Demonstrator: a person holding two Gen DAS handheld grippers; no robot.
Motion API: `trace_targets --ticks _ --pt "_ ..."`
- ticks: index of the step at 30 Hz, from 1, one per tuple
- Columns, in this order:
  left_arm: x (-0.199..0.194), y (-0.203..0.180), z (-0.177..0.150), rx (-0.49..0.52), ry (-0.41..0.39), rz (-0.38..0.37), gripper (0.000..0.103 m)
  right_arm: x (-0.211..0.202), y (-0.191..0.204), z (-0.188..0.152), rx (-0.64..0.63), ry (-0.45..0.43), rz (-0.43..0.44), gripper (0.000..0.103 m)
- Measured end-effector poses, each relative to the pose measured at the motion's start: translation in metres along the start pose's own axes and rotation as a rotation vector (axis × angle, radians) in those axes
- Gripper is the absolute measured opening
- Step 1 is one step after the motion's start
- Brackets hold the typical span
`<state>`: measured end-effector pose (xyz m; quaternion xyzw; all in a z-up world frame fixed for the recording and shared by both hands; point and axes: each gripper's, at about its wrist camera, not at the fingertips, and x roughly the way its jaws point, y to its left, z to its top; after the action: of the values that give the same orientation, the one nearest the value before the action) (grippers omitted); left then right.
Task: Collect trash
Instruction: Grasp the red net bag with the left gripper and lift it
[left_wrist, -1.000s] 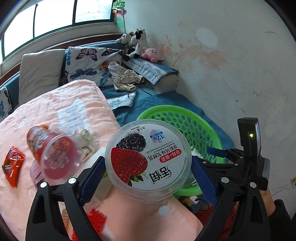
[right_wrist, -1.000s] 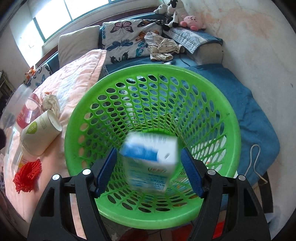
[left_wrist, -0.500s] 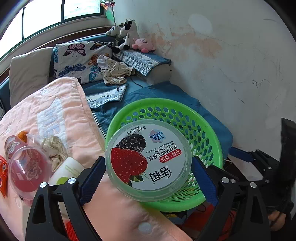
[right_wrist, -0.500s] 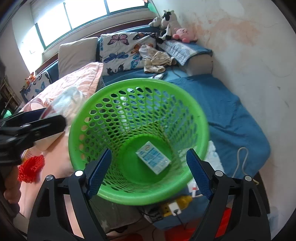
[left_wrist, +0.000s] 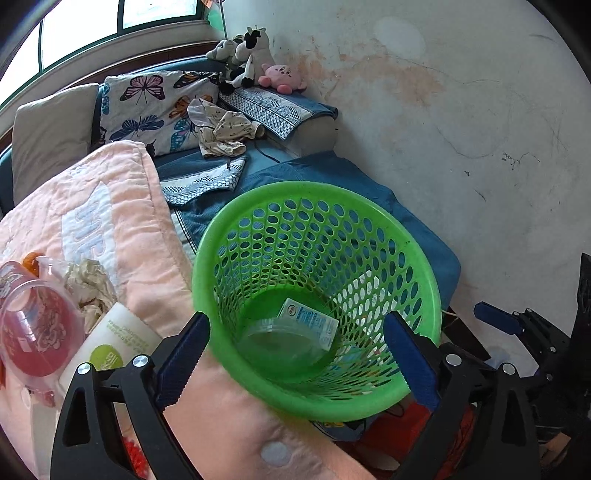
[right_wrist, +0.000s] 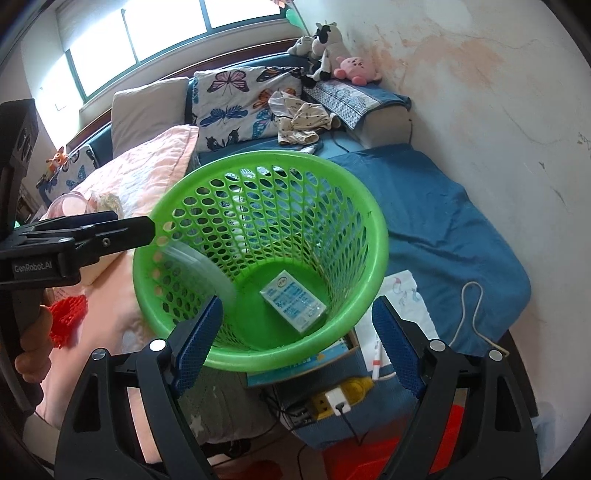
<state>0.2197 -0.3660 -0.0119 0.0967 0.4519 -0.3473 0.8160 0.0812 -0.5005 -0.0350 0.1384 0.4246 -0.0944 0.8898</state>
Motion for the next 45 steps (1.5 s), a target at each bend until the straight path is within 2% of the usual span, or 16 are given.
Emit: trace_targets --ticks 8,18,23,30,33,34,36,40,45 --pt "-0.052 0.021 -0.021 -0.001 -0.066 0.048 0.092 -0.011 0.030 -0.006 -0.039 -0.021 0.048 0.086" --pt "-0.114 0.080 -0.073 -0.033 -0.099 0.096 0.092 -0.026 0.074 -0.008 -0.082 -0.048 0.103 0.088" --pt "-0.121 0.101 -0.106 -0.033 -0.076 0.104 0.092 -0.028 0.092 -0.008 -0.101 -0.052 0.115 0.088" --pt "-0.104 0.116 -0.142 -0.028 -0.025 0.107 0.090 -0.026 0.111 -0.009 -0.132 -0.044 0.119 0.088" --pt "-0.095 0.117 -0.151 -0.007 -0.012 0.129 0.083 -0.025 0.114 -0.009 -0.134 -0.040 0.120 0.088" --pt "-0.093 0.116 -0.154 -0.001 -0.005 0.136 0.076 -0.024 0.115 -0.009 -0.134 -0.038 0.121 0.088" --pt "-0.088 0.118 -0.157 -0.005 0.008 0.143 0.073 -0.023 0.117 -0.010 -0.136 -0.033 0.125 0.088" --pt "-0.085 0.121 -0.161 -0.004 0.012 0.142 0.056 -0.018 0.122 -0.009 -0.140 -0.019 0.151 0.088" --pt "-0.092 0.121 -0.165 0.004 -0.012 0.152 0.041 -0.011 0.132 -0.005 -0.167 -0.003 0.195 0.088"
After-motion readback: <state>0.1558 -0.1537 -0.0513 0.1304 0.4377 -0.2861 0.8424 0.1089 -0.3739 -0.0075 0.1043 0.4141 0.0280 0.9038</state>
